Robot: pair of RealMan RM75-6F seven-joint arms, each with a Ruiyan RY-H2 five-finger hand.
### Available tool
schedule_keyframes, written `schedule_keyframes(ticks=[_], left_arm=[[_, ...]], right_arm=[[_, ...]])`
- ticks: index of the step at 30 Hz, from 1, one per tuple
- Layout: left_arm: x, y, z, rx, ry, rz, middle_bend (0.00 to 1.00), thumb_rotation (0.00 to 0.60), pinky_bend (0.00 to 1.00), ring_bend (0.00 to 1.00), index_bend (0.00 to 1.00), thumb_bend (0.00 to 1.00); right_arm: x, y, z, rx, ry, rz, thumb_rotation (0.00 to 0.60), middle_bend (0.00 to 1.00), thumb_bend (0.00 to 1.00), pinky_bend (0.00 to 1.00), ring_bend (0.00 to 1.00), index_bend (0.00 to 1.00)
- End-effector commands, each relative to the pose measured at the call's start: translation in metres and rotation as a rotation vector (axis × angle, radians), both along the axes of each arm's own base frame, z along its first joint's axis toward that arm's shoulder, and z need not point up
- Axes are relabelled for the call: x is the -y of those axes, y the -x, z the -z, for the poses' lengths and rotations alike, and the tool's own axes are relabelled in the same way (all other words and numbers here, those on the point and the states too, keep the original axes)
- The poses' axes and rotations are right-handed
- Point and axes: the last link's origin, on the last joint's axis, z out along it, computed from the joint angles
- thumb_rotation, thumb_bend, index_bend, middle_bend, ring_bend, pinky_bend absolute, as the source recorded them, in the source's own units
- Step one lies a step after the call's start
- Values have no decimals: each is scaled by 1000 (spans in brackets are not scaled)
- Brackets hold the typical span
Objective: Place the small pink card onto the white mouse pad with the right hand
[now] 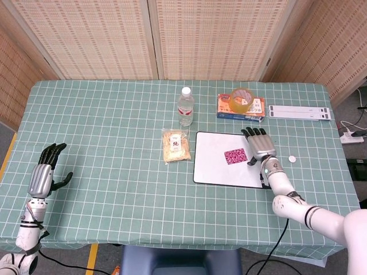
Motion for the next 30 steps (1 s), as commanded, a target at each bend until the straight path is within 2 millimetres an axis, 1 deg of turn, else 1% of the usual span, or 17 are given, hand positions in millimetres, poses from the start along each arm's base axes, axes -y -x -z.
schedule_keyframes(ticks=[1,2,3,5,8,11,14,20,25,30], left_arm=[[0,0,0,-2,2,0,94,600,0,0,105,273],[0,0,1,-3,4,2,94,600,0,0,105,273],[1,-1,1,-2,4,3,94,600,0,0,105,273],[0,-1,2,-4,3,5,94,600,0,0,104,273],[1,-2,2,-7,4,6,94,600,0,0,105,273],[1,-2,3,-9,5,3,94,600,0,0,105,272],[0,-2,3,-12,7,1,94,600,0,0,105,273],[0,-1,4,-20,12,-1,94,600,0,0,105,273],[0,-1,4,-19,14,-1,94,600,0,0,105,273],[0,-1,4,-17,13,1,94,600,0,0,104,273]], right_arm=[[-4,13,-22,-29,50,8,600,0,0,0,0,191],[-6,39,-48,-59,120,62,600,0,0,0,0,235],[-9,51,-57,-66,132,85,600,0,0,0,0,273],[-12,72,-66,-86,133,124,600,0,17,0,0,310],[-13,96,-71,-115,136,153,600,0,70,0,0,359],[-11,114,-74,-124,145,185,600,0,125,0,0,399],[-9,124,-73,-118,142,206,600,0,174,0,0,413],[-8,135,-65,-118,117,226,600,0,251,0,0,424],[-8,135,-61,-115,106,218,600,0,281,0,0,423],[-9,133,-63,-106,106,205,600,0,295,0,0,424]])
